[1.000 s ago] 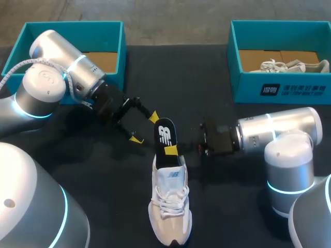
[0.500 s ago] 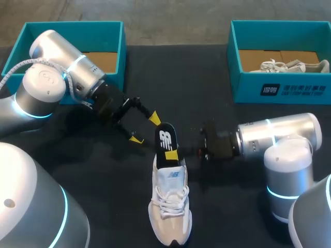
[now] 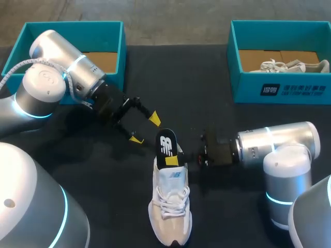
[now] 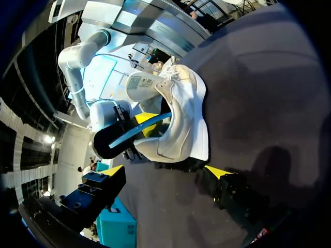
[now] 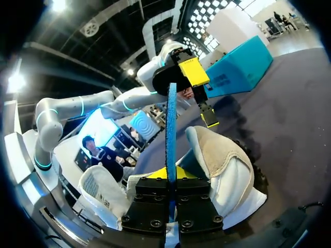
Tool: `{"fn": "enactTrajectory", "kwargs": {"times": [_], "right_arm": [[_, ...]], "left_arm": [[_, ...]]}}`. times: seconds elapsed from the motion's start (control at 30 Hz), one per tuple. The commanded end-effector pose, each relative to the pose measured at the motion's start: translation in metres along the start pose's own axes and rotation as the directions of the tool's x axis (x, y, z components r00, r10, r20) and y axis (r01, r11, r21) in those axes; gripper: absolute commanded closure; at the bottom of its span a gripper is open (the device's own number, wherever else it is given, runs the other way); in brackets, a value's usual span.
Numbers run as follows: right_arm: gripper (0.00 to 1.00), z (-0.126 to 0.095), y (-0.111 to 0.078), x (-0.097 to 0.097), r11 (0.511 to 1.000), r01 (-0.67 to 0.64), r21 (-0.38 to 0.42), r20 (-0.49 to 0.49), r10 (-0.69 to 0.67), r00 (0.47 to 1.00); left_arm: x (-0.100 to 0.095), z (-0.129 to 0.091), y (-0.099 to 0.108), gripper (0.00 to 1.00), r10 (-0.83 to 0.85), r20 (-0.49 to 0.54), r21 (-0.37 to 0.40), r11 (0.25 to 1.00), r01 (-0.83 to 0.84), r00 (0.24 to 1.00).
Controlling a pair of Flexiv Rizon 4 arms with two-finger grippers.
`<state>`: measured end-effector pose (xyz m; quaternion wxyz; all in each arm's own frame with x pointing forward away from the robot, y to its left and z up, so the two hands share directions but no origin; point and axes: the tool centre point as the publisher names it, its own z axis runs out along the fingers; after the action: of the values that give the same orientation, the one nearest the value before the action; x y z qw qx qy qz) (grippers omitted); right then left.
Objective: Take the shoe out of the shoebox, open the shoe tongue, remove and reinsert the insole, then place the shoe into the shoebox
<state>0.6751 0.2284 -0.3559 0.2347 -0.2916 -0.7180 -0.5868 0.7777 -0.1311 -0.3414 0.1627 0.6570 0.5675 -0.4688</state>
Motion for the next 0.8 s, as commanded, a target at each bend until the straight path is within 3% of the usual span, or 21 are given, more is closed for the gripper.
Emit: {"fn": "enactTrajectory", "kwargs": {"times": [0.03,0.23,0.47,0.53,0.8], "right_arm": [[1.0,-0.002,-0.013,0.006,1.0,-0.007,-0.016,0.014,0.007,1.0],[1.0,0.004,-0.018,0.002,1.0,-0.021,-0.015,0.002,0.021,1.0],[1.0,0.007,-0.004,0.005,1.0,0.005,-0.007,-0.015,-0.005,1.0],[0.66,0.007,0.004,0.009,1.0,0.021,-0.003,-0.015,-0.021,1.0],[0.59,0.004,0.02,0.017,0.999,0.049,0.01,-0.005,-0.049,0.999]], "left_arm": [[0.0,0.0,0.0,0.0,0.001,0.0,0.0,1.0,-0.001,1.0],[0.0,0.0,0.0,0.0,0.001,0.0,0.0,1.0,-0.001,1.0],[0.0,0.0,0.0,0.0,0.001,0.0,0.0,1.0,-0.001,1.0],[0.0,0.0,0.0,0.0,0.001,0.0,0.0,1.0,-0.001,1.0],[0.0,0.0,0.0,0.0,0.001,0.0,0.0,1.0,-0.001,1.0]]}}
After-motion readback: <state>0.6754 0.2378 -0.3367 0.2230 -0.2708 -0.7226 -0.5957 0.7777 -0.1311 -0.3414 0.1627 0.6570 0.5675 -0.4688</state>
